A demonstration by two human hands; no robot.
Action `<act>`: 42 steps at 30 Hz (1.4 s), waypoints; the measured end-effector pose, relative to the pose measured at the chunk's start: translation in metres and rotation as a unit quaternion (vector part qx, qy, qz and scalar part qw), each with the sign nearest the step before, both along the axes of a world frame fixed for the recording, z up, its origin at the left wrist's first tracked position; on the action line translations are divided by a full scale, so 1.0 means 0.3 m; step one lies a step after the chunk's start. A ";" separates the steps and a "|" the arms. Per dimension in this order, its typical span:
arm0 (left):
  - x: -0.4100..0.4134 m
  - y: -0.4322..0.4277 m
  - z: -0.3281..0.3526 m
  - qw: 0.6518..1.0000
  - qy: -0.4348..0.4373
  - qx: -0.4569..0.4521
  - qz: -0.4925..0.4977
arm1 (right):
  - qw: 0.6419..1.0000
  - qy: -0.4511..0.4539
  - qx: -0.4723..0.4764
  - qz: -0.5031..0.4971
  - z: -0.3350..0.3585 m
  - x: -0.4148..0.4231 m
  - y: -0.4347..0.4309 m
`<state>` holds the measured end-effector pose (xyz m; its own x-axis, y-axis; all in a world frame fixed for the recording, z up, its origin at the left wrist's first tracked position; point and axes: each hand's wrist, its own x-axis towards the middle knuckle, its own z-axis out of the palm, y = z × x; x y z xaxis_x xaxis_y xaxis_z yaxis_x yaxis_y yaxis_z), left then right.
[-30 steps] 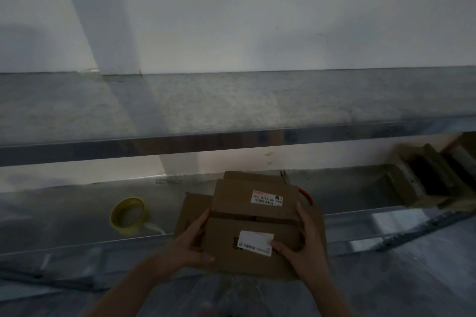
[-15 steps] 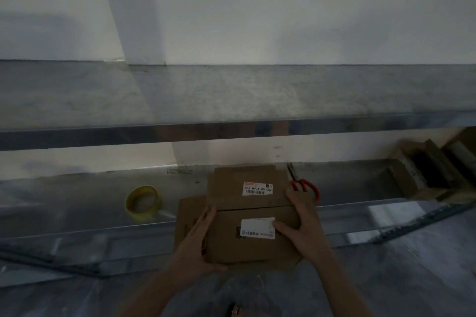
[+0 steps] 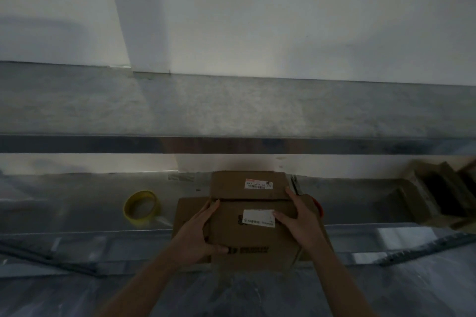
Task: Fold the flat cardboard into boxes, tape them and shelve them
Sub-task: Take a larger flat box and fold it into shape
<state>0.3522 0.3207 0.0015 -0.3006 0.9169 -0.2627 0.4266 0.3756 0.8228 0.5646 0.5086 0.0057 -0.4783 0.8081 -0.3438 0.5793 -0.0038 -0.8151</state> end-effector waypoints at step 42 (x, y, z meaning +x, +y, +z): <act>0.051 -0.071 -0.064 1.000 -0.003 0.021 -0.001 | 0.994 0.076 0.031 0.070 -0.062 0.074 -0.092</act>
